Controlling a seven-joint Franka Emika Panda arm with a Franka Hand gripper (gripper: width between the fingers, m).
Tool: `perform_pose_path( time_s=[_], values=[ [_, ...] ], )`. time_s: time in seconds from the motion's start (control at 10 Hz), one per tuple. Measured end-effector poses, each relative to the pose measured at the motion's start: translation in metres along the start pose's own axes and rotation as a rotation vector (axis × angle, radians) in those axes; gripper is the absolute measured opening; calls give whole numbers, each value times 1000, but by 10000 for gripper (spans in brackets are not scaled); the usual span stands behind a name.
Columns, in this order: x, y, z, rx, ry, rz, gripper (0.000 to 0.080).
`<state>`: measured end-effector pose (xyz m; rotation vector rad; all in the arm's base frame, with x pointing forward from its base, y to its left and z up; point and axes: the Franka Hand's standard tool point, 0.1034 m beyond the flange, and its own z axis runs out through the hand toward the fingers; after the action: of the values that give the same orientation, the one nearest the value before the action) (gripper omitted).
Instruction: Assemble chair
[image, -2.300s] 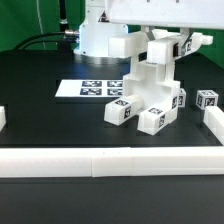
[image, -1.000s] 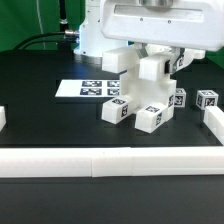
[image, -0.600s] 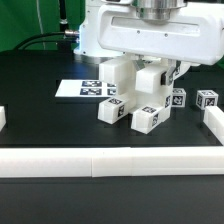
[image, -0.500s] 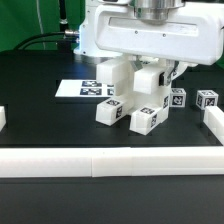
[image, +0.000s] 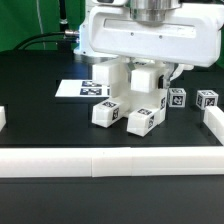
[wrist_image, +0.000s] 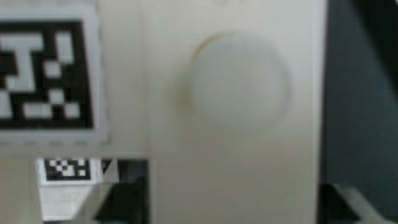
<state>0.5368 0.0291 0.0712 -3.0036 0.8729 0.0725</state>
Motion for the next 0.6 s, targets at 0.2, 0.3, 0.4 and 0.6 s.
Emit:
perform_pose_path(
  time_s=[0.2,0.3,0.4,0.6],
  values=[
    [4,2,-1,0,4,-14,626],
    [5,2,-2,2,6,-16,626],
    [7,2,-4,3,9,-34,646],
    [12,2,-16,8,4,-44,649]
  ],
)
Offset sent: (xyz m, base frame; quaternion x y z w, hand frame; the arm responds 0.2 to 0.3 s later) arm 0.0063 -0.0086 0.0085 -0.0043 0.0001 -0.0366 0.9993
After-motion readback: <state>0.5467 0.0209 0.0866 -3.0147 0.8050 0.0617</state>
